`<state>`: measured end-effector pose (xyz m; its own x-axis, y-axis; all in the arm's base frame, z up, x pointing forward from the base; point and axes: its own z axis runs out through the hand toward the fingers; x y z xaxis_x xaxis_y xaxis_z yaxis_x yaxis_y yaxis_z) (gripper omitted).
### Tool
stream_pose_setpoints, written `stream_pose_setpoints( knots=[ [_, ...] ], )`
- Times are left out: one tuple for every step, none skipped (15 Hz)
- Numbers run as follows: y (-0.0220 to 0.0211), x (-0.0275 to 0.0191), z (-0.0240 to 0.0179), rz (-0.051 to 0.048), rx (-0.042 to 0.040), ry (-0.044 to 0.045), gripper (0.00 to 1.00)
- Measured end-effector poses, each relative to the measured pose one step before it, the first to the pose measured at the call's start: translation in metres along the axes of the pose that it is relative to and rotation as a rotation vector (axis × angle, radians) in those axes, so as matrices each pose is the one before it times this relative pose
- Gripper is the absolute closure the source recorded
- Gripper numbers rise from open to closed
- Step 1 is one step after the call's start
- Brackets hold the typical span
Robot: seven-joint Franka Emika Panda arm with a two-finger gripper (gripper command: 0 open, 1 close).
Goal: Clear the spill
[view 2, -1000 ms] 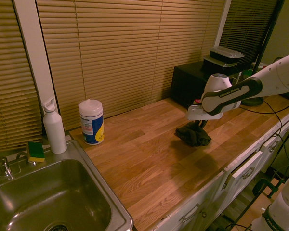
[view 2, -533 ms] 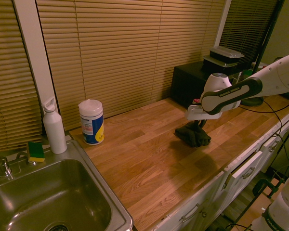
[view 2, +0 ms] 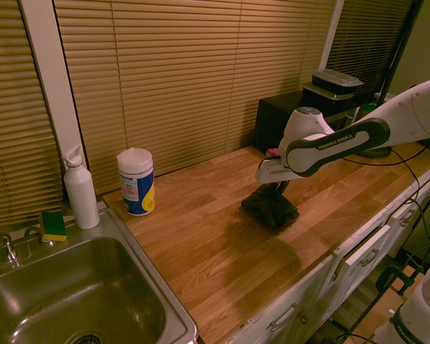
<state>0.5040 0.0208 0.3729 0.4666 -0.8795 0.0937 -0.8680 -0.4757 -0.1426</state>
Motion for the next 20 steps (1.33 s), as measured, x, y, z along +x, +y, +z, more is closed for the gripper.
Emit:
stream_pose_setpoints(
  knots=[
    [-0.009,-0.01262,-0.00371,-0.01917,0.00313,0.0002,1.0],
    [-0.00849,-0.01219,-0.00363,-0.01735,0.00258,0.00196,1.0],
    [-0.00888,-0.01334,-0.00389,-0.01759,0.00117,-0.00145,1.0],
    [-0.00831,-0.01218,-0.00379,-0.01579,0.00072,-0.00149,1.0],
    [-0.0081,-0.01087,-0.00331,-0.01349,-0.00192,0.00053,1.0],
    [-0.0082,-0.01074,-0.00166,-0.01608,-0.00175,0.00118,1.0],
    [-0.00911,-0.01091,-0.0002,-0.01652,-0.0025,-0.00141,1.0],
    [-0.00957,-0.01079,0.00097,-0.01786,0.00091,-0.00336,1.0],
    [-0.00922,-0.01146,0.00268,-0.01917,0.00018,-0.00447,1.0],
    [-0.00942,-0.01165,0.00358,-0.01747,-0.00149,-0.00326,1.0],
    [-0.00871,-0.01096,0.0036,-0.01523,-0.00129,-0.0041,1.0],
    [-0.00929,-0.01145,0.00135,-0.01493,0.0016,-0.00191,1.0],
    [-0.00965,-0.0112,-0.00042,-0.01334,0.00428,-0.00149,1.0],
    [-0.00898,-0.01075,-0.00036,-0.00952,0.00597,-0.00151,1.0],
    [-0.00844,-0.01058,-0.00035,-0.00788,0.00598,-0.00305,1.0],
    [-0.00828,-0.01032,0.00022,-0.01066,0.0058,-0.00524,1.0],
    [-0.00651,-0.00931,0.00149,-0.00874,0.00263,-0.00552,1.0],
    [-0.00606,-0.00811,0.00134,-0.0066,0.00281,-0.00517,1.0],
    [-0.00554,-0.00561,0.00053,-0.00274,0.00413,-0.00357,1.0],
    [-0.00465,-0.00414,0.0,-0.00444,0.00413,-0.00249,1.0]
  ],
)
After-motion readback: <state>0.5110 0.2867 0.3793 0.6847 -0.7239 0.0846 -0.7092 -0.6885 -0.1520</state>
